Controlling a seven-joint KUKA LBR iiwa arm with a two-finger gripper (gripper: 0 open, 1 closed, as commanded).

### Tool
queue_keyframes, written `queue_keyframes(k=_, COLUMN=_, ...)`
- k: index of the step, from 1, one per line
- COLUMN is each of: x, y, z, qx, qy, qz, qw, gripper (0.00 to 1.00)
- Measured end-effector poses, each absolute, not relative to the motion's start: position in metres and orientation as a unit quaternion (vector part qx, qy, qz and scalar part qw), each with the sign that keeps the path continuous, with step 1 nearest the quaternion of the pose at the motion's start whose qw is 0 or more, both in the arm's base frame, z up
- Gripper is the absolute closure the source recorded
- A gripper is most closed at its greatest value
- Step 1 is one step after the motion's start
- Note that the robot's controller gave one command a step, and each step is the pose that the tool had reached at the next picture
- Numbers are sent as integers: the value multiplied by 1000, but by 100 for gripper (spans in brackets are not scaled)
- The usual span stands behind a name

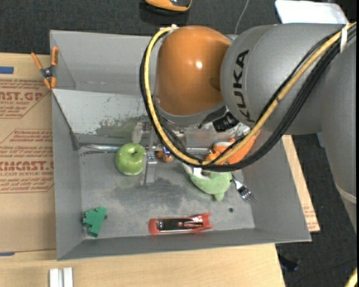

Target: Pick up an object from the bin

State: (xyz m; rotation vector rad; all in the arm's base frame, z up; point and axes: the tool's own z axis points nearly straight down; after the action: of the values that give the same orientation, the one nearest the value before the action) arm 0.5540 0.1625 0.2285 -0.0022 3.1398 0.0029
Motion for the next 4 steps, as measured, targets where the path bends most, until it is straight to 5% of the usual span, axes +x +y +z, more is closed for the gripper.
queue_keyframes(k=1, x=582, y=90, z=194, qx=-22, qy=1000, qz=1, qw=2, gripper=0)
queue_keyframes(k=2, x=575, y=99, z=186, qx=-18, qy=1000, qz=2, qw=3, gripper=0)
queue_keyframes(k=3, x=556, y=46, z=146, qx=-147, qy=989, qz=1, qw=3, gripper=0)
queue_keyframes(k=4, x=550, y=22, z=133, qx=-133, qy=991, qz=1, qw=3, gripper=0)
